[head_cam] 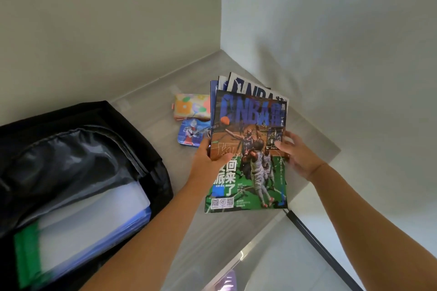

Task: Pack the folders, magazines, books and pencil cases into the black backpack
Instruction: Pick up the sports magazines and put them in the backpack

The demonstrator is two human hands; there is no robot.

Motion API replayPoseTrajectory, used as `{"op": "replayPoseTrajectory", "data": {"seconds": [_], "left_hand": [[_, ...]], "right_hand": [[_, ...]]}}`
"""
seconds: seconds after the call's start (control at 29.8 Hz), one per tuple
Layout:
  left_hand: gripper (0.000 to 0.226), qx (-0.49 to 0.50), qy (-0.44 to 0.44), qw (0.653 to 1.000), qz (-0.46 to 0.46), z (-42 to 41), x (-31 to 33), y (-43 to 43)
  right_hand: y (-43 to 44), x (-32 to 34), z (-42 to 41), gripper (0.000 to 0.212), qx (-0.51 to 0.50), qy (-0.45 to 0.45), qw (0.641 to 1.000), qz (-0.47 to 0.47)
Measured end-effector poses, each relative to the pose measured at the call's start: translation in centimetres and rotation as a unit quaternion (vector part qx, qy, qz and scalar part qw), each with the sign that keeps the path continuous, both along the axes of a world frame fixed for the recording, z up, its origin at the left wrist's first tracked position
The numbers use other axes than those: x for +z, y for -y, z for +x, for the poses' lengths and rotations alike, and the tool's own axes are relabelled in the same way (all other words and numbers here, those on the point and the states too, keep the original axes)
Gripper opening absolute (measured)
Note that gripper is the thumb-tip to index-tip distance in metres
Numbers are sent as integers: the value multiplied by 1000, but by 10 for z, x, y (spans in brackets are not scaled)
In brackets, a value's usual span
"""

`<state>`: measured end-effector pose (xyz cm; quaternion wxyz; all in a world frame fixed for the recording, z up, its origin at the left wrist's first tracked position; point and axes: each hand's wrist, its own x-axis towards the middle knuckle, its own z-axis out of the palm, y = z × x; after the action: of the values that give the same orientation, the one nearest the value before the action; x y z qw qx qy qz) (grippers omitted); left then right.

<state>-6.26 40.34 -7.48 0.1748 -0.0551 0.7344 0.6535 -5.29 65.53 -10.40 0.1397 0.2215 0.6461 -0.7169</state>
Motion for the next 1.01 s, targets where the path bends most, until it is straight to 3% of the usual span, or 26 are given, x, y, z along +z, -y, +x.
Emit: {"op": "replayPoseTrajectory", "data": {"seconds": [0.1,0.2,0.37,0.54,0.81,0.91,1.01], "left_hand": [[35,-13,-36,999,-13,4,14,17],[41,-3,-61,998,-15,-4,30,38],[47,63,-66,996,24,-22,42,63],[42,81,-75,993,36,-19,42,71],[41,61,-50,997,-14,-21,40,68],[39,58,-49,997,-22,-21,41,68],[29,62,-24,998,-3,-20,42,65]], "right_hand": [[21,11,-5,40,20,-2,997,-69],[36,32,-11,78,13,-63,994,-91],[62,75,-20,77,72,-177,979,-63],[74,77,-20,89,94,-207,973,-40],[75,64,-9,73,89,-174,980,-28],[78,58,-11,43,84,-156,984,2],[86,38,-2,34,68,-116,988,72]]}}
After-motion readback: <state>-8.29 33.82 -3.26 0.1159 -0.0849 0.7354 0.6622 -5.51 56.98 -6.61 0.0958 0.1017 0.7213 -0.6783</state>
